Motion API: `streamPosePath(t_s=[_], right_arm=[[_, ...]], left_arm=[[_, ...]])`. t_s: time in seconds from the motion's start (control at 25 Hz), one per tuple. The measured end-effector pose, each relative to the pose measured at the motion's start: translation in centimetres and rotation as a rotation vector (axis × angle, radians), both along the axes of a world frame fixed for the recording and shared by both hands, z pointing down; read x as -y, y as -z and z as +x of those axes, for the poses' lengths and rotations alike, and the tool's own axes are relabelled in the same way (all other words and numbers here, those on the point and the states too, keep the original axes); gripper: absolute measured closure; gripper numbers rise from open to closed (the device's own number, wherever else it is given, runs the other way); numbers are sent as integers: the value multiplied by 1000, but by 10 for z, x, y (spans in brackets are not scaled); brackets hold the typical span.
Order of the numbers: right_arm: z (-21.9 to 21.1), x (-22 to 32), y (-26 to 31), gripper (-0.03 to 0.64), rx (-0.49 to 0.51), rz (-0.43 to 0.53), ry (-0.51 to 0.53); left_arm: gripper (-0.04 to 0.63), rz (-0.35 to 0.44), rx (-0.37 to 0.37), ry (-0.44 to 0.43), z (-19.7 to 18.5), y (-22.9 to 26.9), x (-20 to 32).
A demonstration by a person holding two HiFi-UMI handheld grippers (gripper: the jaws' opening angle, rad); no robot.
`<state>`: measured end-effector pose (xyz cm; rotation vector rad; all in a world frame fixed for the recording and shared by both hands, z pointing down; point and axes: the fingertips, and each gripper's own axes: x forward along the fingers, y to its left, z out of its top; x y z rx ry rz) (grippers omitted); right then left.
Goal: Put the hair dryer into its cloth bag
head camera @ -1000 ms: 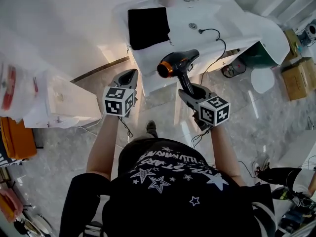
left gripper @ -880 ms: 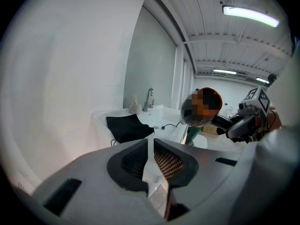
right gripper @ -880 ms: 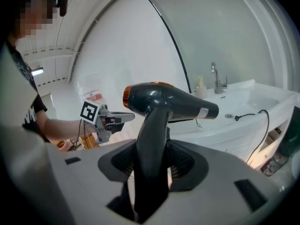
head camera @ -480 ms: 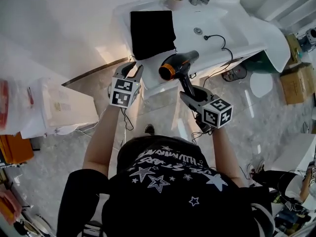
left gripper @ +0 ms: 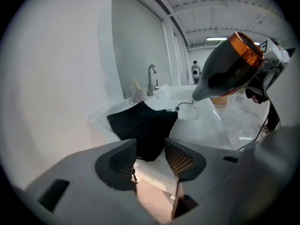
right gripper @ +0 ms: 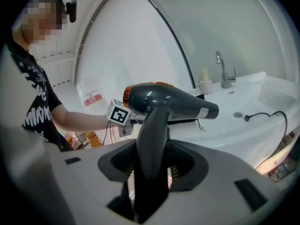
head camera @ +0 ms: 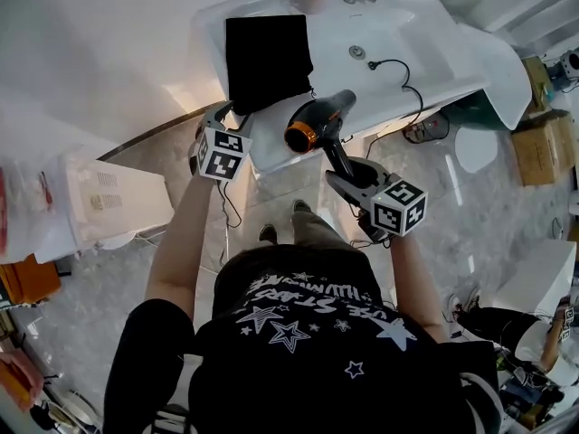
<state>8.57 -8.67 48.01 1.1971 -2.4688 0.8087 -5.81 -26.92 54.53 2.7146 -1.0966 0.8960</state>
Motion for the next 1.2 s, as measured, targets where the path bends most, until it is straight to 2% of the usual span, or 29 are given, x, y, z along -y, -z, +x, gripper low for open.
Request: streamPosePath(t_s=[0.16,0.24,0.28,0.36,0.48,0.68,0.92,1.2], right_arm=[[1,4,0,433,24,-12,80],[0,5,-1,433,36,-20,125],[-1,5,-2,433,39,-24,148],[-1,5,-4,433,46,-31,195],[-1,2,-4,433,64,-39,262],[-4,-6,3,433,109,-44,403],[-15,-15,0,433,89,-53,573],[-30,-9,-8,433,102,-68,724]], left_arm=[[406,25,100,19,3,-11,13],[518,69,173,55,-2,-14,24],[554,86,202,65,-3,-15,28],[574,86,220,59,-3,-17,30],[578,37,187,25,4,-15,25],[580,-58,60,-2,14,2,24],[580,-70,32,-9,21,22,27],[580,-69,38,-28,27,33,28]])
